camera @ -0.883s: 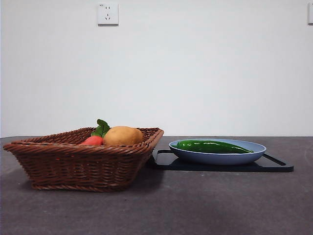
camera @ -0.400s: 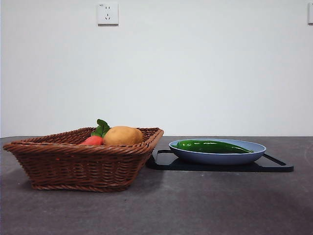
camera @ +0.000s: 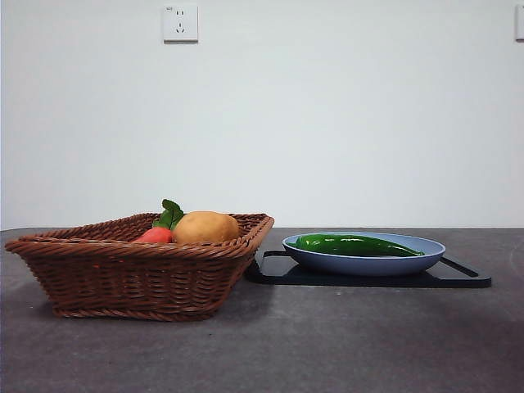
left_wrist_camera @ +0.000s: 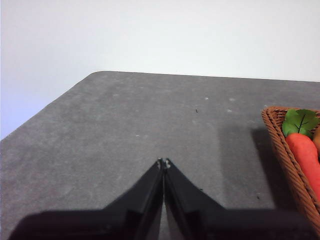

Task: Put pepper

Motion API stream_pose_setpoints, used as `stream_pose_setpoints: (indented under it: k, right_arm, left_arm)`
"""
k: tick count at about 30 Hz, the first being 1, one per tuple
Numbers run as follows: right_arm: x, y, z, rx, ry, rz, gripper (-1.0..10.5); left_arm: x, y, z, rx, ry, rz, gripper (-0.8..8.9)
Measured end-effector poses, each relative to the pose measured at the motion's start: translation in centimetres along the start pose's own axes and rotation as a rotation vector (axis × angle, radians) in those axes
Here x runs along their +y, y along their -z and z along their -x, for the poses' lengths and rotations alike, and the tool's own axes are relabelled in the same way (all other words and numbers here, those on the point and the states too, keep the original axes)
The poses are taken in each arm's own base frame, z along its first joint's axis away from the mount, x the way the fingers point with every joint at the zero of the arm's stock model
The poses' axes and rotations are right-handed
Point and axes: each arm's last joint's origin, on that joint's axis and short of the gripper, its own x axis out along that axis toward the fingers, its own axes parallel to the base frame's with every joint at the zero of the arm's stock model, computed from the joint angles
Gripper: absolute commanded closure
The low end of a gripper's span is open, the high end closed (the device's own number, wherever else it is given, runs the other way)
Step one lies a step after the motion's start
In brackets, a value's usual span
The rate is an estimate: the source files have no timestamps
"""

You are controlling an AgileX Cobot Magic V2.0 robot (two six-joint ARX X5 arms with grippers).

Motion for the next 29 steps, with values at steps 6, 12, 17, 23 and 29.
stream_pose_setpoints:
  k: [6,12,17,23,29]
  right_arm:
    - [-0.02,0.45,0.01,0.046,0.002,-0.011,9.4]
    - [-0.01,0.44,0.02,0.045,0.002,-0.012,9.4]
    - [-0.02,0.44,0.01,0.046,0.002,-0.012,9.4]
    - [-0.02,0.44,0.01,0.046,0.002,-0.012,9.4]
    - [-0.02,0.44,0.01,0.046,0.002,-0.012,9.4]
  left_arm:
    - [0.0,0.0,0.0,0.0,0.0,0.0,8.06]
    - [0.0,0.0,0.0,0.0,0.0,0.0,8.05]
    - [0.0,0.0,0.0,0.0,0.0,0.0,8.05]
    - [0.0,0.0,0.0,0.0,0.0,0.0,8.05]
    - [0.0,0.0,0.0,0.0,0.0,0.0,8.05]
